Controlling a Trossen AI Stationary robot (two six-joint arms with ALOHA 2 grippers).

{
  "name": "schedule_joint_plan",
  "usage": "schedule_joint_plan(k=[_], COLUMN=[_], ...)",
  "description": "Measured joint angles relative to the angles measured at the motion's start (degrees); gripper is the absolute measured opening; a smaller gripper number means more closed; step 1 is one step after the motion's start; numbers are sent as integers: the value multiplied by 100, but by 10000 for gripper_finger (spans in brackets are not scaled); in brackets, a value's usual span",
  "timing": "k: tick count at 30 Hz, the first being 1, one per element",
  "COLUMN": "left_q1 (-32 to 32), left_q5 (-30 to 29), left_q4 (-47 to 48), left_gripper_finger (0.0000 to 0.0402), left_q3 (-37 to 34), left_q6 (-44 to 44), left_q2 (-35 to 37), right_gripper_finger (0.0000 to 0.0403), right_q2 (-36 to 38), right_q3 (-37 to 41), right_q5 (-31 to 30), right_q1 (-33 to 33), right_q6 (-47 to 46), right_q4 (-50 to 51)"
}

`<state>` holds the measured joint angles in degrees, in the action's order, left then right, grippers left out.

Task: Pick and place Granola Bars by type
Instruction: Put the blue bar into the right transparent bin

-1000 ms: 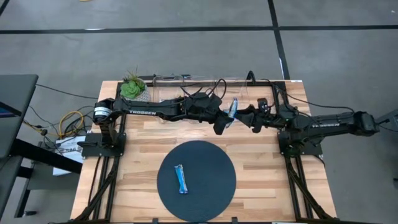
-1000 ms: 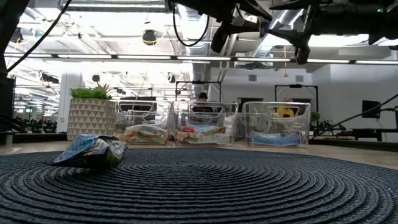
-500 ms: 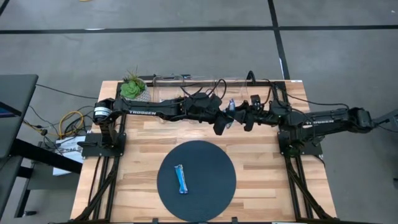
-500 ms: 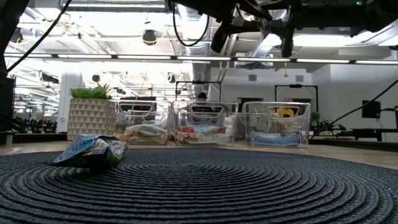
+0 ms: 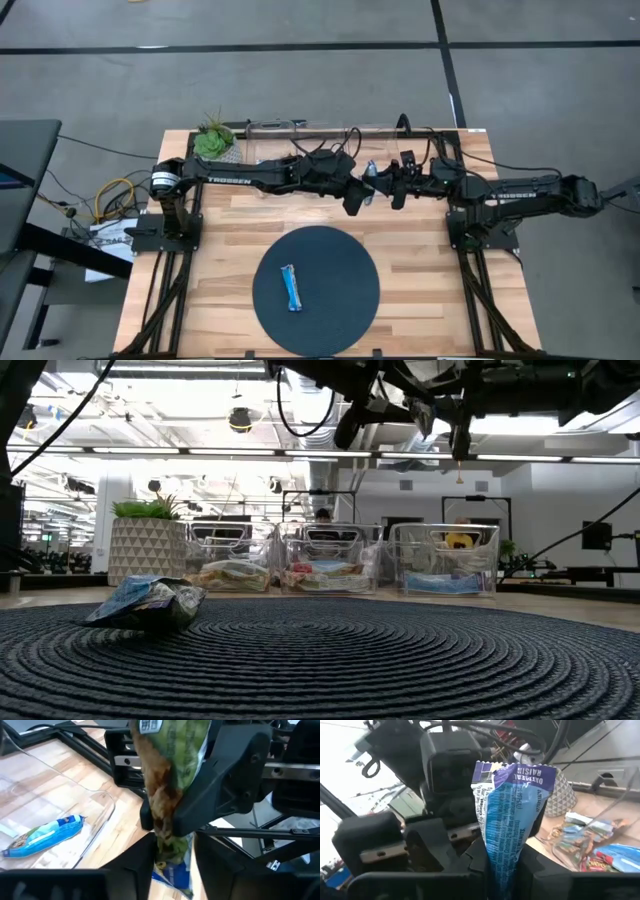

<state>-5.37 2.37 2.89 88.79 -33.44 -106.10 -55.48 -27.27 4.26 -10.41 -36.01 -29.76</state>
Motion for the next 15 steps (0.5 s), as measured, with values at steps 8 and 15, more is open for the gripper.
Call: schedule_joint_plan(k=[8,15], left_q1=[0,0], left_q5=[-9,-11], left_q4=[434,1075], left_gripper_finger=[218,257], left_q3=[-2,-2], left_q6=[-12,-41], left_q2=[0,0], right_gripper_finger=[39,36], right_q2=[4,4], right_q3=[0,0], right_q5=[185,187], right_q1=[-196,-546], right_q6=[294,935], right_q4=[562,1274])
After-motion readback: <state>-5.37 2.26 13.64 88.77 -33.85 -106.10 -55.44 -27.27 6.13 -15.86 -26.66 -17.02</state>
